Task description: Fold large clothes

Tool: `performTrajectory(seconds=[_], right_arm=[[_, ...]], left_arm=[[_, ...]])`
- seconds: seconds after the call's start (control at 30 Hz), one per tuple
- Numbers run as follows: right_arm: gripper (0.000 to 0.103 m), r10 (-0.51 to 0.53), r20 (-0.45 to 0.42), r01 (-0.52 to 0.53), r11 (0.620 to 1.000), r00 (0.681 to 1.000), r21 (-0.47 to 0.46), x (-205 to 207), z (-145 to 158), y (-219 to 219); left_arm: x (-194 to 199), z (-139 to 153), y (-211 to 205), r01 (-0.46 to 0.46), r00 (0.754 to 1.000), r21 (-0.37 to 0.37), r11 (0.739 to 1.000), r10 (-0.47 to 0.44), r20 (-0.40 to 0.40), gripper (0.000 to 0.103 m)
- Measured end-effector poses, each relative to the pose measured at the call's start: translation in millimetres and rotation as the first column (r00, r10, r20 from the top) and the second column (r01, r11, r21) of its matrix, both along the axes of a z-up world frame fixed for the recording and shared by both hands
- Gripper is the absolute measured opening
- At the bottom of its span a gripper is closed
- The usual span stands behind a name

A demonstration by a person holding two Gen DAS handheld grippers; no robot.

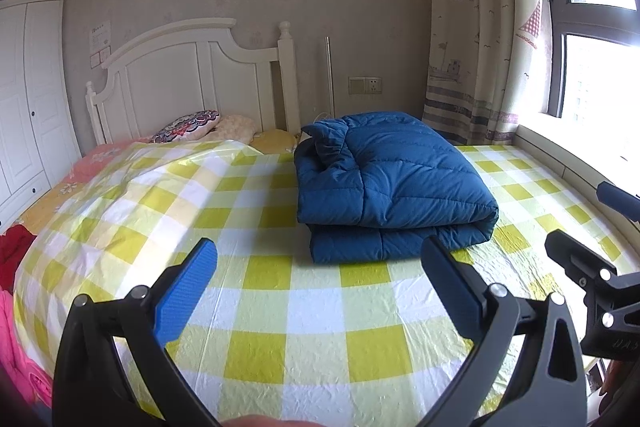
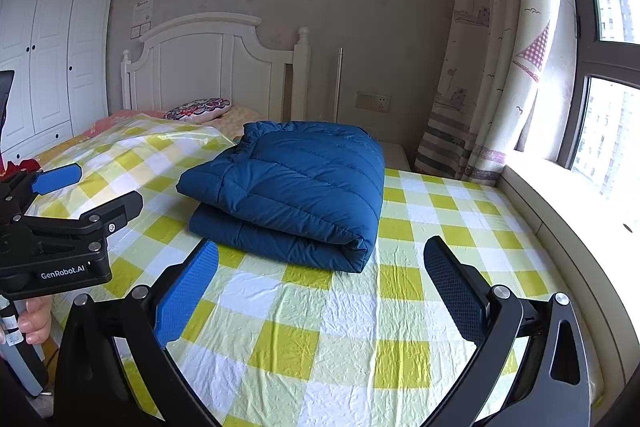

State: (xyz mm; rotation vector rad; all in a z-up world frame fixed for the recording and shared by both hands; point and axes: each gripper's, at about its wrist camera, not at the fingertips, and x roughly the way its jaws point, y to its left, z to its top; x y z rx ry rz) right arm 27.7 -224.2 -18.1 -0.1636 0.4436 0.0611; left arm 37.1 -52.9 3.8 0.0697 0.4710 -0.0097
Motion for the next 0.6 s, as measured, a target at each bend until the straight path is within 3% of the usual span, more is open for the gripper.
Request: performTrajectory(seconds=[0.6], right_arm=[[0.099,-0.002,-0.002,0.002,1.0,1.0,0.004,-0.4,-0.7,2.1]], left_arm=[[-0.9,-0.6,-0.6,-0.001,1.0,-0.002,1.0,0.001,-0.004,0.101]])
